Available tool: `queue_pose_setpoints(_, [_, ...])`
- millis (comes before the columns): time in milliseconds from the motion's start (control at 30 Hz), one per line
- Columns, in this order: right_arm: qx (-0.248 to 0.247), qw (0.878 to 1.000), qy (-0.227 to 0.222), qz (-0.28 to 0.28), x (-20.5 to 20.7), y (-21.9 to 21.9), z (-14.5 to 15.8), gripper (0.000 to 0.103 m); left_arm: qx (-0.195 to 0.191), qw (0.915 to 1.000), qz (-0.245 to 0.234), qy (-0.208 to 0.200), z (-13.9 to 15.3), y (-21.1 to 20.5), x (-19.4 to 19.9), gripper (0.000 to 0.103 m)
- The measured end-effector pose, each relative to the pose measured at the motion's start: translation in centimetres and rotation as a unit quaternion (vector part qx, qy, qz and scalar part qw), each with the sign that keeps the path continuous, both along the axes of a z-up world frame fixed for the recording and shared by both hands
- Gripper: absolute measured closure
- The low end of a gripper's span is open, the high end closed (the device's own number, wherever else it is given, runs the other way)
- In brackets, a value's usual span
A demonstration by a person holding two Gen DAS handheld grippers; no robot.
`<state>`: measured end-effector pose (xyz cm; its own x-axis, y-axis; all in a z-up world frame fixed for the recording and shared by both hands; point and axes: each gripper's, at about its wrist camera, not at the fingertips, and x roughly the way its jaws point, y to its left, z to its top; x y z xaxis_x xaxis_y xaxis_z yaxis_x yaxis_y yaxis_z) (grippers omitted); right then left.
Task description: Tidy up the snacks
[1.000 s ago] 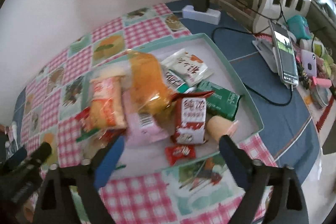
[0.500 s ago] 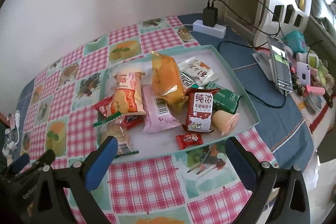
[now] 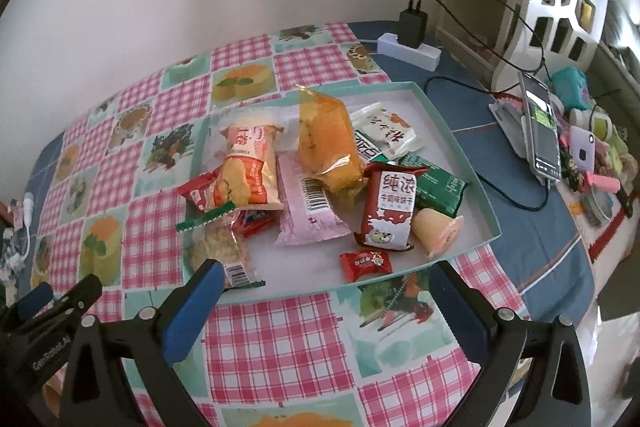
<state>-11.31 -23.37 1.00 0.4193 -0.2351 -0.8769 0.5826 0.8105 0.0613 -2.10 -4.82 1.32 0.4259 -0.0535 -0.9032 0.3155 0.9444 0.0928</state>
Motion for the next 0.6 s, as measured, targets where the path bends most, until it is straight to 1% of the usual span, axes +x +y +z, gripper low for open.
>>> queue_pose_setpoints(200, [-0.007, 1.000, 0.011, 0.016, 0.52, 0.54, -0.32, 0.000, 0.010, 0.9998, 0.005, 0.018, -0.63, -0.02, 0.17, 0.016])
queue_pose_setpoints(433, [-0.008, 1.000, 0.021, 0.020, 0.73, 0.65, -0.62, 0.000, 0.020, 0.9995, 0.004, 0.022, -0.82, 0.00, 0.20, 0.016])
queue_pose_setpoints(600, [-0.008, 0.999, 0.023, 0.021, 0.78, 0.69, -0.67, 0.000, 0.023, 0.9993, 0.015, 0.026, -0.96, 0.34, 0.44, 0.016])
